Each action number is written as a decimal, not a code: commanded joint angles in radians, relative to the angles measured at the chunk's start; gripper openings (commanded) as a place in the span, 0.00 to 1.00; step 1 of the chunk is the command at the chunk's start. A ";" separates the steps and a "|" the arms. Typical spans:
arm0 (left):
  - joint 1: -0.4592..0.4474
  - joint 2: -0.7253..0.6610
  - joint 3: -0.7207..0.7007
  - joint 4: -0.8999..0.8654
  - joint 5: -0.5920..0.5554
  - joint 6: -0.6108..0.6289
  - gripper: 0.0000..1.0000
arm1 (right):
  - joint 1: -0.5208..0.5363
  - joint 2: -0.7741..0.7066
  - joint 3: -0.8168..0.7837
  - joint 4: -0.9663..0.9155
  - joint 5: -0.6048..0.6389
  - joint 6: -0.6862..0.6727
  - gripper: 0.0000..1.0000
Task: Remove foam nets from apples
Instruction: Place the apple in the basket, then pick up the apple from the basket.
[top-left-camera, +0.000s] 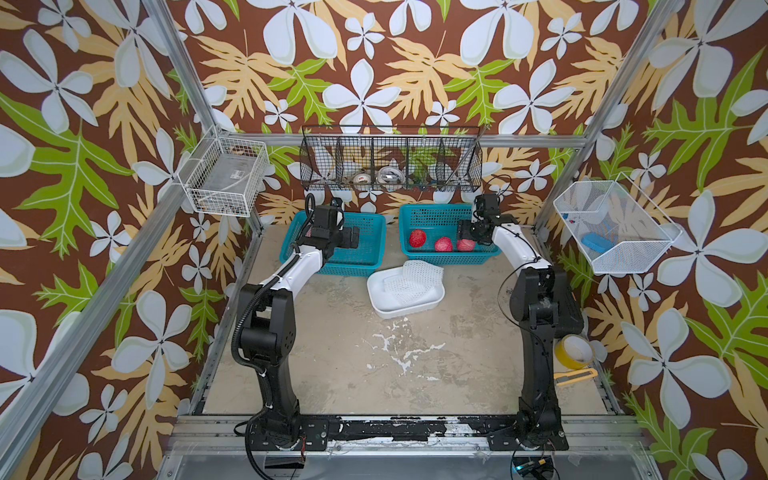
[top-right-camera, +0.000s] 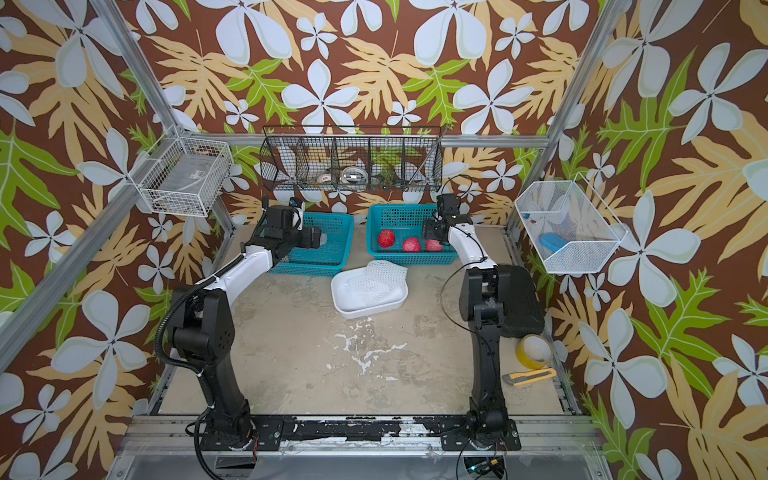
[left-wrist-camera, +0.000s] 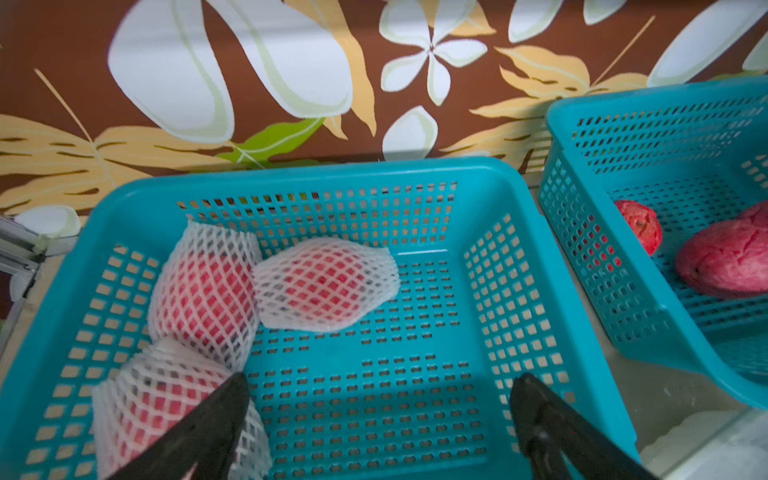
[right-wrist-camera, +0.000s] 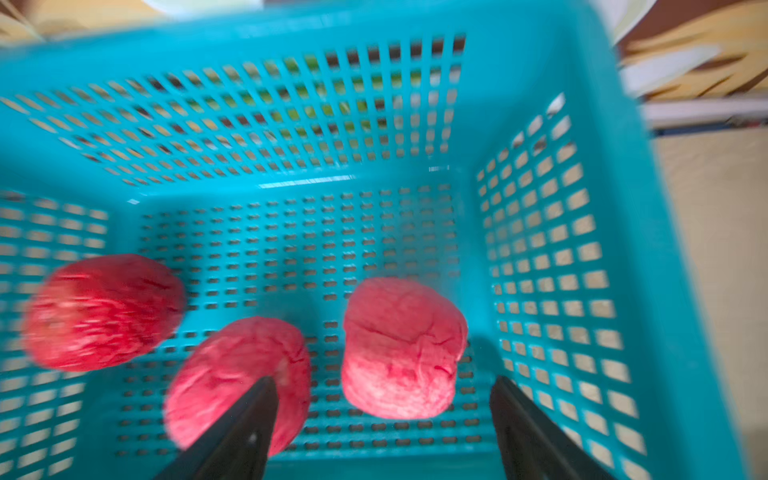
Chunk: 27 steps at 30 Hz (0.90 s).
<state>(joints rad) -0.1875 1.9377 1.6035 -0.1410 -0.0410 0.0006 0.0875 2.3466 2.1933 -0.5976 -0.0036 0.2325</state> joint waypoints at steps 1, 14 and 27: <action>0.005 0.032 0.056 -0.103 0.006 0.014 1.00 | 0.002 -0.071 -0.019 0.004 -0.045 0.023 0.85; 0.014 0.290 0.369 -0.314 -0.059 0.158 1.00 | 0.018 -0.539 -0.552 0.368 -0.081 0.072 0.82; 0.015 0.421 0.548 -0.417 -0.060 0.670 1.00 | 0.025 -0.606 -0.671 0.474 -0.117 0.106 0.81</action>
<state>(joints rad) -0.1741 2.3470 2.1334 -0.5076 -0.0811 0.5041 0.1097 1.7393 1.5188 -0.1677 -0.1001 0.3145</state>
